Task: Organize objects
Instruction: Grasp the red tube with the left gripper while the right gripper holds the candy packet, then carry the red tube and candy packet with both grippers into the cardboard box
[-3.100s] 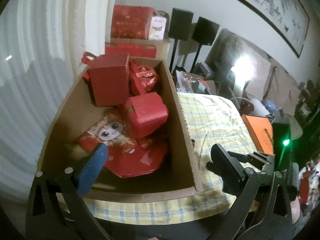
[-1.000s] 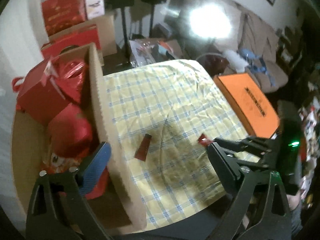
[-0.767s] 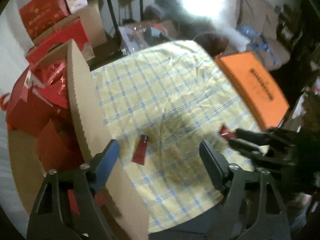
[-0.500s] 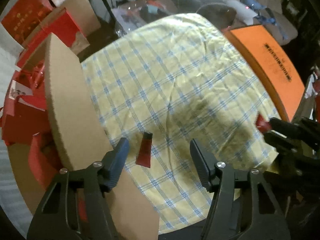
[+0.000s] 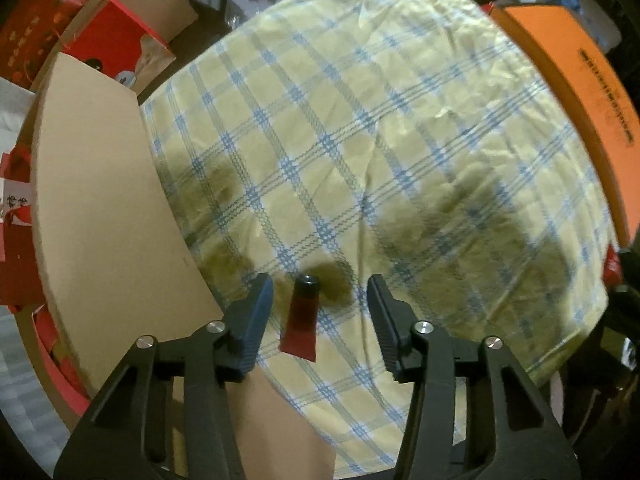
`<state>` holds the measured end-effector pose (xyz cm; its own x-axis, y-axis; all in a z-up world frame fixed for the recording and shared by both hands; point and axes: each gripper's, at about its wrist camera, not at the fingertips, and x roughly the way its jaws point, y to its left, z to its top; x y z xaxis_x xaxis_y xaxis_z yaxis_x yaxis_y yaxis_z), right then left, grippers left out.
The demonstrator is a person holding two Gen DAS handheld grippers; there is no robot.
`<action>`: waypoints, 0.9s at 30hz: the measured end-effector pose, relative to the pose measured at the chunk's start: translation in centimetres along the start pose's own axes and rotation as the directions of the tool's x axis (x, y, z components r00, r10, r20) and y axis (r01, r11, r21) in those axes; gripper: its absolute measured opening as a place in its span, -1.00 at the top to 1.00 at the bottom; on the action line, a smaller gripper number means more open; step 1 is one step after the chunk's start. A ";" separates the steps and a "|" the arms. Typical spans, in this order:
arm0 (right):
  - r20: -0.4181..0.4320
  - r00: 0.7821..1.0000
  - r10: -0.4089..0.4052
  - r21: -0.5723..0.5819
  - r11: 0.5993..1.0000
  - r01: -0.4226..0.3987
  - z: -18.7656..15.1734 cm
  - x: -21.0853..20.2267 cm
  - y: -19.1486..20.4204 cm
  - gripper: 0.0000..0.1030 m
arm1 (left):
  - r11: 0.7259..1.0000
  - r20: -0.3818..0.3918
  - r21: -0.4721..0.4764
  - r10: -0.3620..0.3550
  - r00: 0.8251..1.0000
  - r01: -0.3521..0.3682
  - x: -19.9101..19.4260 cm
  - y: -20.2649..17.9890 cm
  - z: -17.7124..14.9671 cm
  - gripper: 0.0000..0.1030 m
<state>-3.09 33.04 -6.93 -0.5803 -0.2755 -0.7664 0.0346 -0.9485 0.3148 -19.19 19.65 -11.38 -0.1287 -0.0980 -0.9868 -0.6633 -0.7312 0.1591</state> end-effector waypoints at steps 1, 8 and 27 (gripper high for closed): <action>0.000 1.000 0.001 0.002 1.000 -0.001 0.0 0.0 -0.1 0.60 | 1.000 -0.010 0.004 0.006 1.000 -0.006 0.3 -0.1 0.1 0.23; -0.003 1.000 0.006 0.008 1.000 -0.006 -0.1 0.2 -0.4 0.60 | 1.000 -0.051 0.025 0.015 0.999 -0.013 1.5 -0.5 0.1 0.31; -0.004 1.000 0.019 -0.028 0.999 -0.020 0.1 0.3 1.2 0.60 | 0.992 0.045 -0.043 -0.119 0.992 0.121 -0.1 0.9 -1.7 0.69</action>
<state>-3.32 31.80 -6.73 -0.5760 -0.2945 -0.7625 0.0686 -0.9470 0.3139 -18.54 17.86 -11.14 -0.0817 0.0200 -0.9965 -0.6415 -0.7662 0.0372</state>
